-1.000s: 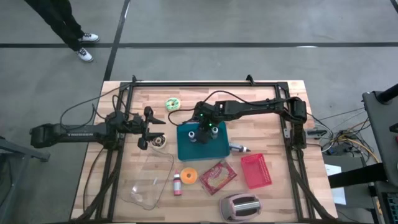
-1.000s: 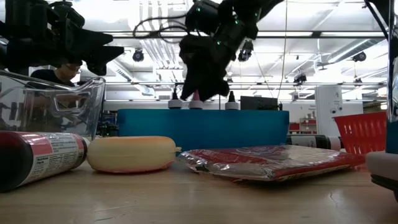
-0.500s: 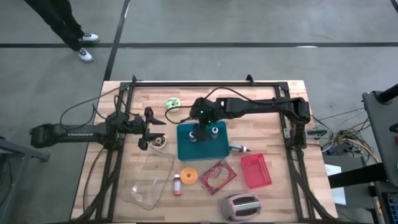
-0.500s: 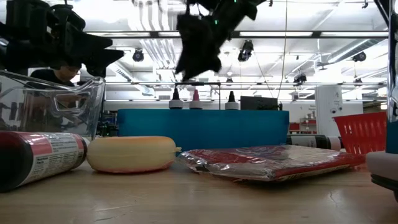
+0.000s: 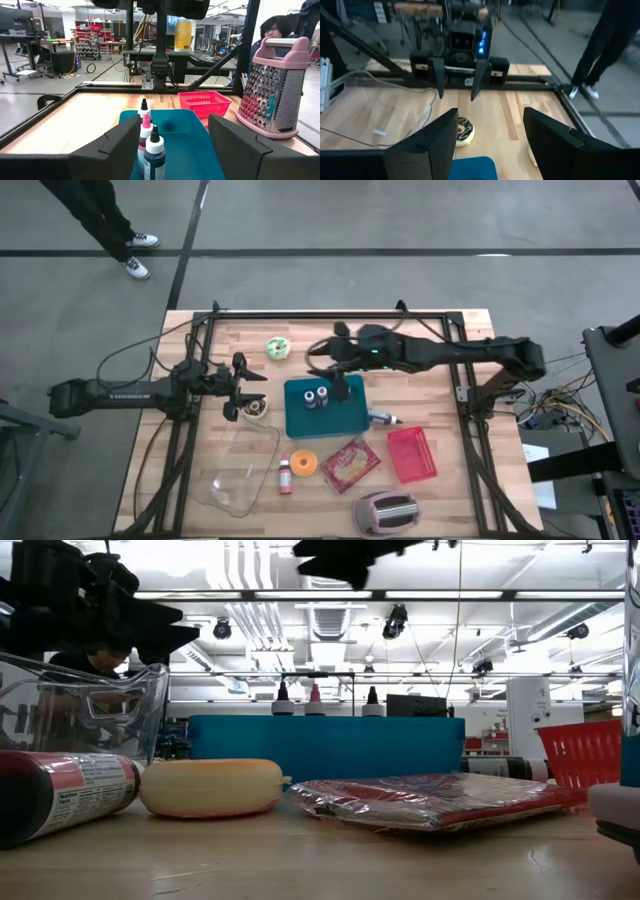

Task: Pick & Place Food Item
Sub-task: Put the green donut into the red bin

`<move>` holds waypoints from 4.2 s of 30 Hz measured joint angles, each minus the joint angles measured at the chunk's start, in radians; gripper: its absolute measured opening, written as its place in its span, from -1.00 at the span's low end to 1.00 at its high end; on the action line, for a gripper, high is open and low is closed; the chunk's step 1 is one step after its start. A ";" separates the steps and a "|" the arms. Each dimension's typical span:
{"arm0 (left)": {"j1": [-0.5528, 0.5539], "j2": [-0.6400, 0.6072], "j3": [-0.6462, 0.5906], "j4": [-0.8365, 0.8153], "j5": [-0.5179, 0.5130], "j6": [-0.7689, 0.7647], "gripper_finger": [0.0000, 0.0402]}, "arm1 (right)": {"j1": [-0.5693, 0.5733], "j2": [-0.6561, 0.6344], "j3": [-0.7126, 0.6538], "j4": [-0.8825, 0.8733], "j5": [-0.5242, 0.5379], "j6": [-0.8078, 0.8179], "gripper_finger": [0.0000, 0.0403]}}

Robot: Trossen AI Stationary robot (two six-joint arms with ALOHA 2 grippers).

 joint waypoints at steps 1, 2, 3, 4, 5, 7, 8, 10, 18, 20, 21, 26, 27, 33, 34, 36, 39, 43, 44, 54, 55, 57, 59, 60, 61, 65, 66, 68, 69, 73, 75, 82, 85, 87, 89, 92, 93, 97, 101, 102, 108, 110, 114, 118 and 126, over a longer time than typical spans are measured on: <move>0.001 0.002 0.000 0.001 -0.007 0.000 0.18 | 0.000 -0.032 -0.044 0.040 0.000 0.000 0.09; 0.003 0.002 0.000 0.001 -0.011 0.000 0.18 | 0.000 -0.064 -0.087 0.073 -0.001 0.001 0.09; 0.004 0.002 0.000 0.001 -0.012 0.000 0.18 | 0.000 -0.097 -0.130 0.107 -0.003 0.001 0.09; 0.006 0.002 0.000 0.002 -0.014 0.000 0.18 | 0.000 -0.131 -0.172 0.146 -0.005 0.000 0.09; 0.007 0.000 0.000 0.001 -0.014 0.000 0.18 | 0.000 -0.165 -0.217 0.187 -0.005 0.000 0.09; 0.010 0.001 0.000 0.002 -0.014 0.000 0.18 | 0.000 -0.231 -0.304 0.247 -0.005 0.000 0.09; 0.014 0.001 0.000 0.001 -0.014 0.000 0.18 | 0.000 -0.262 -0.348 0.275 -0.004 0.001 0.09; 0.022 0.003 0.000 0.002 -0.015 -0.001 0.18 | 0.000 -0.320 -0.429 0.323 0.006 0.018 0.09; 0.065 0.003 0.000 -0.017 -0.019 -0.027 0.18 | -0.001 -0.494 -0.655 0.385 0.188 0.006 0.09; 0.065 0.003 0.000 -0.015 -0.031 -0.027 0.18 | -0.001 -0.526 -0.681 0.390 0.191 0.004 0.09; 0.065 0.003 0.000 -0.013 -0.047 -0.027 0.18 | -0.001 -0.540 -0.689 0.390 0.202 0.010 0.09; 0.065 0.001 0.000 -0.014 -0.137 -0.028 0.18 | -0.002 -0.585 -0.704 0.330 0.173 0.124 0.09; 0.065 0.002 0.000 -0.013 -0.138 -0.028 0.18 | -0.001 -0.589 -0.704 0.322 0.151 0.125 0.09; 0.065 0.003 -0.001 -0.014 -0.143 -0.045 0.18 | -0.002 -0.589 -0.708 0.304 0.110 0.072 0.09; 0.065 0.003 -0.001 -0.014 -0.143 -0.067 0.18 | -0.001 -0.589 -0.713 0.305 0.109 0.050 0.09; 0.065 0.003 -0.001 -0.018 -0.142 -0.099 0.18 | 0.001 -0.593 -0.723 0.310 0.098 0.017 0.09; 0.065 0.003 -0.001 -0.020 -0.133 -0.104 0.18 | 0.000 -0.609 -0.756 0.360 0.088 -0.007 0.09; 0.065 0.018 0.000 -0.033 -0.126 -0.105 0.18 | -0.001 -0.642 -0.824 0.421 0.085 -0.014 0.09; 0.065 0.027 0.007 -0.056 -0.127 -0.099 0.18 | -0.003 -0.653 -0.840 0.424 0.082 -0.016 0.09; 0.067 0.177 0.162 -0.267 -0.194 -0.007 0.18 | -0.008 -0.799 -0.983 0.505 0.084 -0.017 0.09; 0.068 0.196 0.175 -0.291 -0.203 0.002 0.18 | -0.008 -0.816 -1.001 0.520 0.083 -0.010 0.09; 0.071 0.237 0.196 -0.300 -0.217 0.019 0.18 | -0.007 -0.847 -1.034 0.540 0.083 0.005 0.09; 0.077 0.270 0.212 -0.299 -0.223 0.032 0.18 | -0.007 -0.876 -1.063 0.542 0.085 0.019 0.09; 0.081 0.288 0.221 -0.297 -0.233 0.039 0.18 | -0.008 -0.888 -1.074 0.543 0.088 0.026 0.09; 0.088 0.303 0.225 -0.298 -0.244 0.039 0.18 | -0.007 -0.902 -1.086 0.541 0.090 0.032 0.09; 0.112 0.349 0.259 -0.298 -0.250 0.036 0.18 | -0.007 -0.933 -1.107 0.542 0.091 0.037 0.09; 0.118 0.359 0.268 -0.297 -0.250 0.034 0.18 | -0.007 -0.938 -1.108 0.543 0.092 0.033 0.09; 0.126 0.378 0.279 -0.300 -0.250 0.033 0.18 | -0.007 -0.942 -1.114 0.539 0.093 0.026 0.09; 0.131 0.387 0.288 -0.300 -0.250 0.031 0.18 | -0.007 -0.943 -1.114 0.540 0.093 0.023 0.09; 0.142 0.417 0.313 -0.298 -0.250 0.011 0.18 | -0.007 -0.943 -1.121 0.540 0.093 0.016 0.09; 0.144 0.428 0.324 -0.301 -0.249 -0.001 0.18 | -0.006 -0.939 -1.129 0.539 0.093 0.017 0.09; 0.162 0.463 0.364 -0.352 -0.249 -0.038 0.18 | -0.007 -0.941 -1.149 0.539 0.117 -0.034 0.09; 0.166 0.480 0.385 -0.387 -0.249 -0.056 0.18 | -0.007 -0.941 -1.148 0.539 0.123 -0.056 0.09; 0.166 0.490 0.401 -0.414 -0.250 -0.064 0.18 | -0.007 -0.942 -1.145 0.539 0.141 -0.060 0.09; 0.169 0.504 0.425 -0.452 -0.253 -0.082 0.18 | -0.007 -0.944 -1.142 0.541 0.175 -0.060 0.09; 0.175 0.531 0.475 -0.548 -0.283 -0.095 0.18 | -0.008 -0.943 -1.141 0.538 0.198 -0.052 0.09; 0.177 0.540 0.496 -0.583 -0.299 -0.097 0.18 | -0.008 -0.943 -1.141 0.538 0.197 -0.044 0.09; 0.189 0.587 0.574 -0.712 -0.344 -0.098 0.18 | -0.007 -0.943 -1.141 0.538 0.197 -0.023 0.09; 0.203 0.652 0.641 -0.785 -0.344 -0.094 0.18 | -0.007 -0.943 -1.141 0.537 0.197 -0.015 0.09; 0.206 0.673 0.655 -0.798 -0.345 -0.090 0.18 | -0.007 -0.943 -1.141 0.537 0.197 -0.015 0.09; 0.227 0.804 0.740 -0.868 -0.344 -0.045 0.18 | -0.007 -0.942 -1.141 0.535 0.195 0.002 0.09; 0.235 0.844 0.766 -0.883 -0.345 -0.031 0.18 | -0.007 -0.942 -1.141 0.535 0.193 0.013 0.09; 0.252 0.902 0.811 -0.904 -0.344 -0.013 0.18 | -0.007 -0.942 -1.141 0.534 0.191 0.016 0.09; 0.279 0.942 0.851 -0.942 -0.344 -0.002 0.18 | -0.007 -0.942 -1.141 0.531 0.188 0.020 0.09; 0.334 0.993 0.903 -1.014 -0.344 -0.003 0.18 | -0.007 -0.941 -1.141 0.529 0.187 0.020 0.09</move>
